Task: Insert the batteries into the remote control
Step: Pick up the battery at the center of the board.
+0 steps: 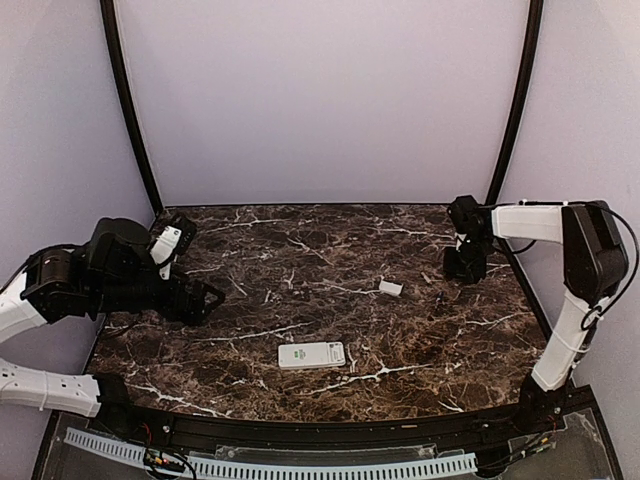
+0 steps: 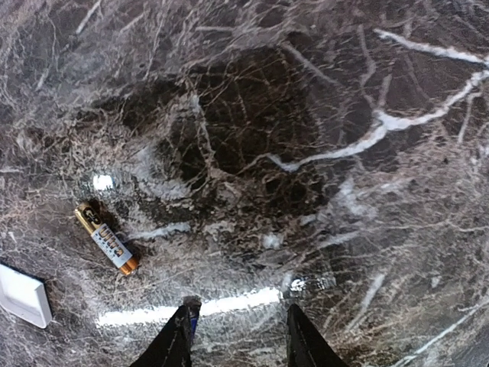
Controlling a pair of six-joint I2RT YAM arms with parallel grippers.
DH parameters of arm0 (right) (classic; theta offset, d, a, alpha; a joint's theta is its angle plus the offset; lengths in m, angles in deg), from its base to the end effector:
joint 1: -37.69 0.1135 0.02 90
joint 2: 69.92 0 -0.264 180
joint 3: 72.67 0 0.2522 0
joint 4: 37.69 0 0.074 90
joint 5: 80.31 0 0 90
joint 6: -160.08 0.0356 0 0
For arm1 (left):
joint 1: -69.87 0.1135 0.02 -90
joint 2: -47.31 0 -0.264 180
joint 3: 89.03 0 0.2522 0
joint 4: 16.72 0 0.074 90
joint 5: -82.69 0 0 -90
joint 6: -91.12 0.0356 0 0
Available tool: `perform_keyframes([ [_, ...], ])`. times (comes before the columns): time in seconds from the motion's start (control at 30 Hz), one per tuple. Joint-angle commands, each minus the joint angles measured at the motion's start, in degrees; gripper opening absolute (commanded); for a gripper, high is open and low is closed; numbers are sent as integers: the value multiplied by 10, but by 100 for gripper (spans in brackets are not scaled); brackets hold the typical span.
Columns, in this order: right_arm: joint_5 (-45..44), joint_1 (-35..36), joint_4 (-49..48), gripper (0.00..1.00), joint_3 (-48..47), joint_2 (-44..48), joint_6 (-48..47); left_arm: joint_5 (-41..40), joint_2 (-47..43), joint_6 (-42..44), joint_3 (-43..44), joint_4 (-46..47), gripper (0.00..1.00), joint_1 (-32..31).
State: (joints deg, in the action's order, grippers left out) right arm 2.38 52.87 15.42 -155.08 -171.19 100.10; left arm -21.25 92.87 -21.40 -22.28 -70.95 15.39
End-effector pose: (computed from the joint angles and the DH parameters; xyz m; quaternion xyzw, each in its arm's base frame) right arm 0.3333 0.0857 0.1869 0.1372 0.9761 0.0020 0.1686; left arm 0.1007 -0.1263 0.3340 0.1846 0.8547 -0.2112 0.4368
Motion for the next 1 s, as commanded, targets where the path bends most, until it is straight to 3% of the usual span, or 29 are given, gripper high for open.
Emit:
perform_keyframes([
  [0.0,45,1,-40,38,-9,-36,-24,15,52,39,2,41,98,2],
  [0.6,55,29,-37,35,51,-33,7,62,112,56,-25,166,99,2],
  [0.87,32,58,12,26,48,-36,26,87,146,84,-8,190,99,3],
  [0.97,25,60,20,16,48,-37,23,91,156,91,-2,187,99,3],
])
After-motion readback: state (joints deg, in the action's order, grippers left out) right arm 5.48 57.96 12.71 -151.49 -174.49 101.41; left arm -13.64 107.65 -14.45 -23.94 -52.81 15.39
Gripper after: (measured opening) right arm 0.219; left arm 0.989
